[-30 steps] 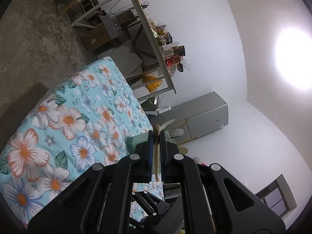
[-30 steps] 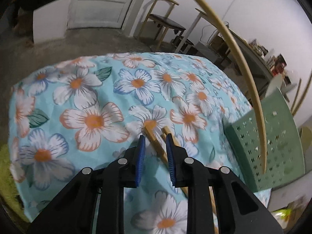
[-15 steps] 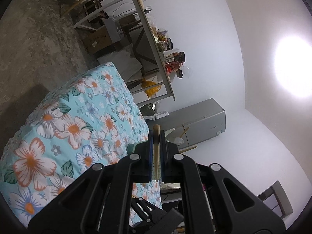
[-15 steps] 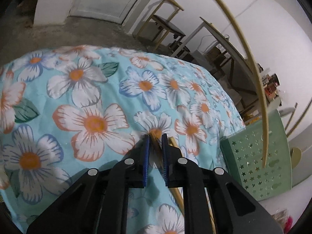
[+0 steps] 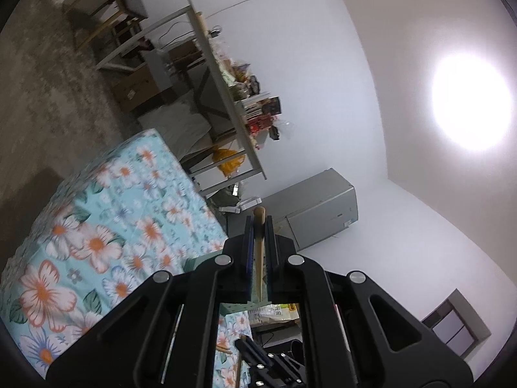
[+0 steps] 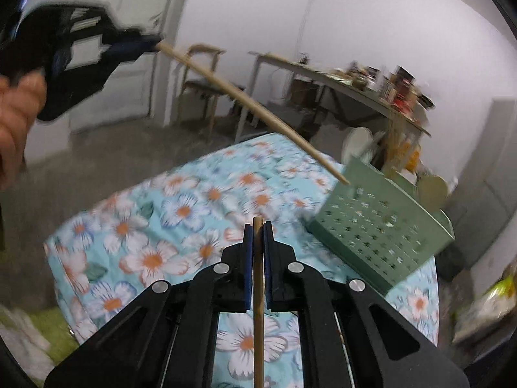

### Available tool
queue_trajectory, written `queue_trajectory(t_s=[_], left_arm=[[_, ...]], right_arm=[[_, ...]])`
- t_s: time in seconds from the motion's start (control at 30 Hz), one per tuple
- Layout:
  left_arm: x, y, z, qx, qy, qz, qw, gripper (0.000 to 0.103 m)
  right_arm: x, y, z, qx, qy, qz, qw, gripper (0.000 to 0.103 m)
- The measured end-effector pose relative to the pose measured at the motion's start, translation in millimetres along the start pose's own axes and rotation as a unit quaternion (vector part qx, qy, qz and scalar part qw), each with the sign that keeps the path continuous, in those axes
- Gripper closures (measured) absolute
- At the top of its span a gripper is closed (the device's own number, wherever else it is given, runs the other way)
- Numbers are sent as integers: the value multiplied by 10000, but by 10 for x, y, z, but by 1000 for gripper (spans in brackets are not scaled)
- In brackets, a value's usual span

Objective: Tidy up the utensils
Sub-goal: 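Drop the chopsticks into the holder with the left tool while the right tool carries its chopsticks over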

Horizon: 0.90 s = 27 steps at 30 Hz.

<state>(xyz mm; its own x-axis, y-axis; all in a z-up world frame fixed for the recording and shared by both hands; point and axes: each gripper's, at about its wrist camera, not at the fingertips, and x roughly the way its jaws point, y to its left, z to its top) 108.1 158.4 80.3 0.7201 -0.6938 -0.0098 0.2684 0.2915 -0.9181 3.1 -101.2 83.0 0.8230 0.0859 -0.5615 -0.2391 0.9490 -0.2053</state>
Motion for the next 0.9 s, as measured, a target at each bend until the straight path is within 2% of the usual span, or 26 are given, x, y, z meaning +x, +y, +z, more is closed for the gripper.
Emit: queue_trajectory(t_s=[0.17, 0.3, 0.47, 0.6, 0.8, 0.9], left_arm=[[21, -253, 18, 284, -41, -140, 9995, 99], [71, -470, 9, 494, -11, -293, 9983, 99], [218, -825, -23, 943, 82, -493, 9943, 99], [404, -1095, -46, 1373, 121, -504, 9892, 99], [816, -1503, -164, 2370, 131, -239, 9711, 98], [1113, -1631, -297, 2931, 175, 8, 9559, 98]], right_arm=[[-190, -496, 49, 829, -321, 62, 9960, 97], [-319, -891, 34, 1499, -649, 20, 9866, 97], [-560, -1242, -30, 1979, -967, -183, 9753, 97], [-722, -1515, -71, 2329, -1237, -178, 9644, 97], [-902, -1752, -91, 2544, -1632, -273, 9528, 97], [-954, -1832, -92, 2579, -1751, -337, 9496, 97]])
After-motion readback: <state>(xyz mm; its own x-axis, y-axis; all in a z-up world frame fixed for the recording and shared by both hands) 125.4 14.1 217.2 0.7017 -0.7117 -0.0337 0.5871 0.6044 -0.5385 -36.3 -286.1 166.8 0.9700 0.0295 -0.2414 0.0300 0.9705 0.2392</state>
